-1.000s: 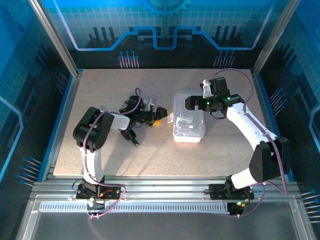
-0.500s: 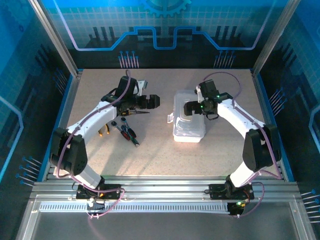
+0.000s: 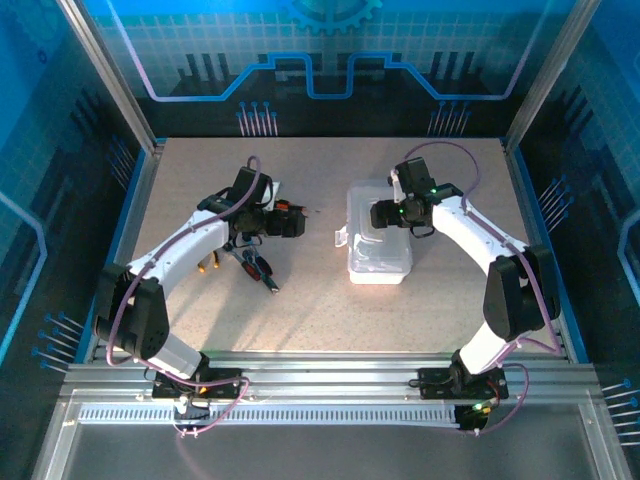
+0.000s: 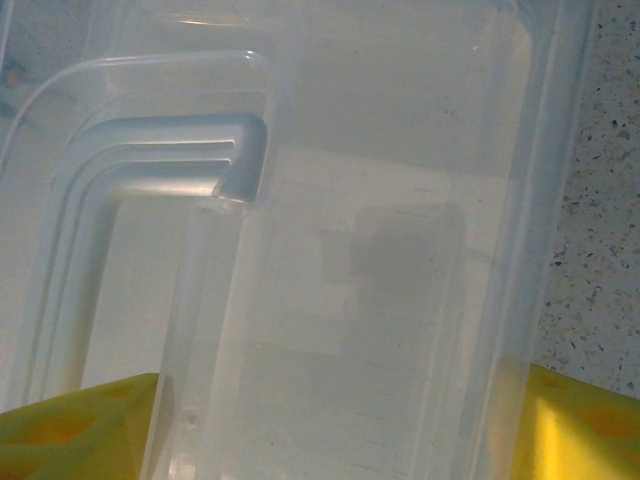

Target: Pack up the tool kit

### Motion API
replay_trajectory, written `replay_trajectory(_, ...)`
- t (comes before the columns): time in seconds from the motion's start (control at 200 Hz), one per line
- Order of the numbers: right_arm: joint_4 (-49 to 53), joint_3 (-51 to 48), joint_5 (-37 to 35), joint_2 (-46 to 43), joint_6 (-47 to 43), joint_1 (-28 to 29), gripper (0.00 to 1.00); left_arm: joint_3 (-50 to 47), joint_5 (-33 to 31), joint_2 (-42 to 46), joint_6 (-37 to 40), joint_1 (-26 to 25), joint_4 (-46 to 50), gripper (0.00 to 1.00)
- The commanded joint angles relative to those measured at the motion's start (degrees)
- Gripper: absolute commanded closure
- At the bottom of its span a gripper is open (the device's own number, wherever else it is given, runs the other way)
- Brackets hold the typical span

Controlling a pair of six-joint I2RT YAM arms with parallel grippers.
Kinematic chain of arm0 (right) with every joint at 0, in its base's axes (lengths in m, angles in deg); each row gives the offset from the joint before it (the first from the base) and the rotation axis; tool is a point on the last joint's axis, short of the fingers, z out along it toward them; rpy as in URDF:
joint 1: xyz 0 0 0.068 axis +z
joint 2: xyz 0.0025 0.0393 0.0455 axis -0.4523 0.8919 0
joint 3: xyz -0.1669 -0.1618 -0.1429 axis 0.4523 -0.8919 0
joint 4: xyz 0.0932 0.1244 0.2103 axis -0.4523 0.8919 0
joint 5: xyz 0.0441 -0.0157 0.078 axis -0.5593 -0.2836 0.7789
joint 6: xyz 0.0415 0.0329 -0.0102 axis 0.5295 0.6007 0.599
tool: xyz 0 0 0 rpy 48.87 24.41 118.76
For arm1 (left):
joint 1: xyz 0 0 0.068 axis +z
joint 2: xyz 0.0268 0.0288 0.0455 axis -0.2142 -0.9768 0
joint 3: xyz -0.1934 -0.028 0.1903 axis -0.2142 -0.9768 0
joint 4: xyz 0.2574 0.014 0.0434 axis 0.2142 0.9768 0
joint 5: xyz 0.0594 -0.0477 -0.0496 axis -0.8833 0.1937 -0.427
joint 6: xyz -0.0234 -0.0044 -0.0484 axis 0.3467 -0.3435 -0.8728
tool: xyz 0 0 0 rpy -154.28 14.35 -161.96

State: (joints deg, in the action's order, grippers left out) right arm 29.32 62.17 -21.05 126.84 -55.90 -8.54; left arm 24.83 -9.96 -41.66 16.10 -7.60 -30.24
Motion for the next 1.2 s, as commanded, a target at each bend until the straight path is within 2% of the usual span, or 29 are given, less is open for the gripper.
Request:
replay_trajectory(0.0, 0.81, 0.60, 1.88, -1.33, -0.16, 0.05, 0.26, 0.03, 0.74, -0.40, 0.85, 0.37, -0.11, 0.01)
replay_trajectory(0.565, -12.19, -9.41, 25.63, -7.89, 6.17, -10.10, 0.29, 3.36, 5.76, -10.05, -0.76, -1.41, -5.10, 0.01)
replay_trajectory(0.906, -19.63, -14.57, 35.32, -8.94, 8.71, -14.20, 0.26, 7.99, 12.24, -18.13, -2.82, -4.46, -10.51, 0.01)
replay_trajectory(1.196, -27.31, -19.44, 42.09, -8.75, 11.56, -17.68, 0.24, 7.08, 15.98, -16.87, -4.85, -4.72, -14.15, 0.01)
